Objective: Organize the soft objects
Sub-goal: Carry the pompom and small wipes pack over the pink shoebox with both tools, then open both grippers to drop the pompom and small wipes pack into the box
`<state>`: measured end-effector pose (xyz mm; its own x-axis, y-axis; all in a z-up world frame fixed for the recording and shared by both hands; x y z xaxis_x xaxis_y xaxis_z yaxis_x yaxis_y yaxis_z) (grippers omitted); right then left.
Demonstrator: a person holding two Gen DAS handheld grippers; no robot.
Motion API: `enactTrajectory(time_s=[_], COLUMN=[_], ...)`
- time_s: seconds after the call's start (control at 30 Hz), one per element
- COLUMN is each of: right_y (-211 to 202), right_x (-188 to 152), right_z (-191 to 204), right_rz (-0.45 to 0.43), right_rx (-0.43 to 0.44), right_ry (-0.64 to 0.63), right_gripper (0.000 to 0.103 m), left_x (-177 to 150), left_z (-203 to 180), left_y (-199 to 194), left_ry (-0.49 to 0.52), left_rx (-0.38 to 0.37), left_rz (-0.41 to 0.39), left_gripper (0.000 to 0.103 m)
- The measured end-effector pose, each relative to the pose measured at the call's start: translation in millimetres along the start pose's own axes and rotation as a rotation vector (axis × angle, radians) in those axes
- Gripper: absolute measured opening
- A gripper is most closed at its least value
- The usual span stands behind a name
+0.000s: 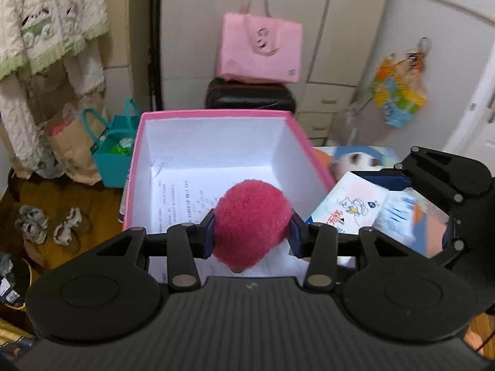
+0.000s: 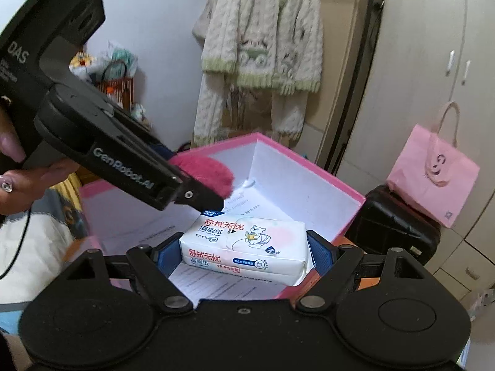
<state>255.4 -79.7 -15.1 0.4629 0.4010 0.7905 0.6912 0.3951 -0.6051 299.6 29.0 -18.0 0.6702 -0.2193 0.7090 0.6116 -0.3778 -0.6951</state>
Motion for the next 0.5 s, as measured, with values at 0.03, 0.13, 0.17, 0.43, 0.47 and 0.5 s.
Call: enactTrajectory(time_s=[0.03, 0.13, 0.17, 0.43, 0.47, 0.5], right_y=[9.2, 32.6, 37.8, 65.4, 67.8, 69.3], right_x=[1.2, 3.2, 3.6, 4.3, 4.4, 3.8], right_z=[-3.4, -9.4, -9.6, -10.2, -10.6, -10.6], right_rz=[0.018, 0.071, 0.084, 0.167, 0.175, 0.183], right_rx=[0.012, 0.034, 0.040, 0.102, 0.107, 0.113], right_ry=[-0.008, -0.043, -0.062, -0.155, -0.160, -0.166], right_gripper=[0.086, 0.086, 0.086, 0.086, 0.086, 0.086], left_x=[2.8, 8.2, 9.4, 9.3, 8.8, 9.0], left_z=[4.9, 16.9, 18.7, 21.6, 22.0, 22.5], left_y=[9.7, 35.2, 41.2, 64.7, 66.1, 67.3], left_ry=[-0.019, -0.048, -0.050, -0.018, -0.021, -0.027], left_rx=[-0.001, 0.014, 0.020, 0.062, 0.062, 0.060], left_rz=[0.022, 0.084, 0.100, 0.163, 0.169, 0.175], left_gripper=[0.044, 0.044, 0.044, 0.044, 0.044, 0.044])
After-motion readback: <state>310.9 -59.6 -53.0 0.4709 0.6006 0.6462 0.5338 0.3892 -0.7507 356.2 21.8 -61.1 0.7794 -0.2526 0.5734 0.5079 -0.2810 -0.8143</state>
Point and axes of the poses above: each gripper's, at about its wrist camera, not at the fingertips, and y roughly the way its jaws point, z to its left, x to its top, the point moved 4 cm from there along y, roughly the way its jaws point, and after that the axes turned 3 degrees about x, right-handed, at the moved point
